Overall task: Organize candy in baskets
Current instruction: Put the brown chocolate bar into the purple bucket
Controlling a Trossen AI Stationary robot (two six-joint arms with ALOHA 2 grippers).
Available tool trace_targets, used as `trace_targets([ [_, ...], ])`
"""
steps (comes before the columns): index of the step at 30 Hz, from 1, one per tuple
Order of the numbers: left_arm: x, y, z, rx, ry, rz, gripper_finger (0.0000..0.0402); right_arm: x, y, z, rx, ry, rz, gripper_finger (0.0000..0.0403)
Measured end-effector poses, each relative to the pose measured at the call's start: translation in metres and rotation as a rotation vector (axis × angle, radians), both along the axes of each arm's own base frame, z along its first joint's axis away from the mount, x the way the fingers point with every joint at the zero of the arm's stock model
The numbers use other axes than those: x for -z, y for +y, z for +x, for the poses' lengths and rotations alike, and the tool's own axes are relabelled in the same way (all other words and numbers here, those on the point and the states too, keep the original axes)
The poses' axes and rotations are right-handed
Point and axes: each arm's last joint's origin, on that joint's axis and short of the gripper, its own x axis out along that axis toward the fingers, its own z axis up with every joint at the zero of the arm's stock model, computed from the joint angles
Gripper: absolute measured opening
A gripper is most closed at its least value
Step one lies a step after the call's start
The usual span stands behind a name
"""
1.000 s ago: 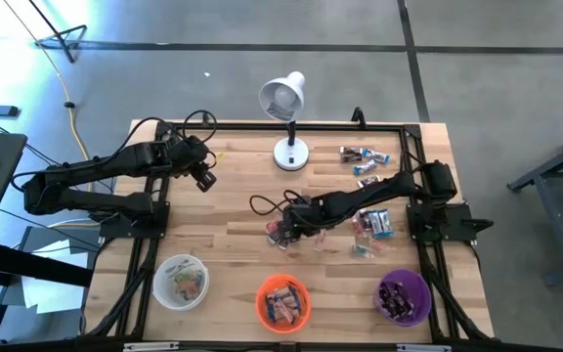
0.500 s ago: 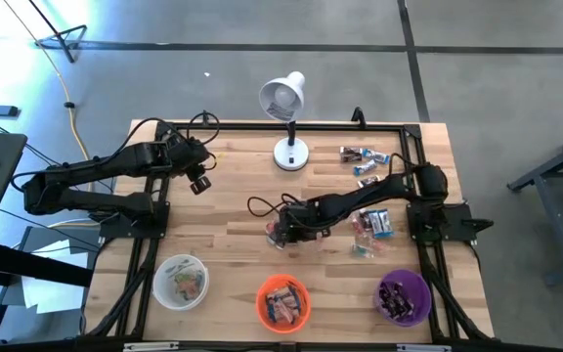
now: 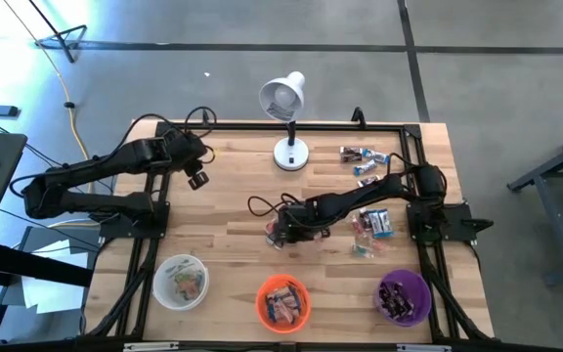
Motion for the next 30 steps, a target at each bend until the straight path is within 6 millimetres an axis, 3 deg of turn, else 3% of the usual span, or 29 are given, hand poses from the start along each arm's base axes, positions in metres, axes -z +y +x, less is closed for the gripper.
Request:
trace_targets([
  [3, 0.000, 0.002, -0.001, -0.008, 0.005, 0.002, 0.0129, 0.000, 0.000, 0.000, -0.015, -0.005, -0.007, 0.0014],
  [8, 0.000, 0.005, -0.003, 0.001, 0.024, 0.009, 0.0129, -0.004, 0.000, 0.000, -0.026, -0.017, 0.003, 0.0008],
  [15, 0.000, 0.007, -0.004, -0.008, 0.025, 0.012, 0.0129, -0.042, 0.006, -0.006, -0.087, 0.114, -0.070, 0.0003],
  [19, -0.001, 0.008, -0.003, 0.005, 0.019, 0.022, 0.0129, -0.090, 0.014, -0.006, -0.124, 0.184, -0.096, 0.0002],
  [24, -0.001, 0.008, -0.002, 0.029, 0.026, 0.033, 0.0129, -0.155, 0.038, -0.006, -0.166, 0.174, -0.124, 0.0001],
  [27, -0.001, 0.008, -0.002, 0.029, 0.027, 0.033, 0.0129, -0.190, 0.055, -0.020, -0.148, 0.208, -0.145, 0.0001],
  [30, -0.001, 0.008, -0.002, 0.029, 0.027, 0.033, 0.0129, -0.214, 0.076, -0.037, -0.093, 0.252, -0.145, 0.0001],
])
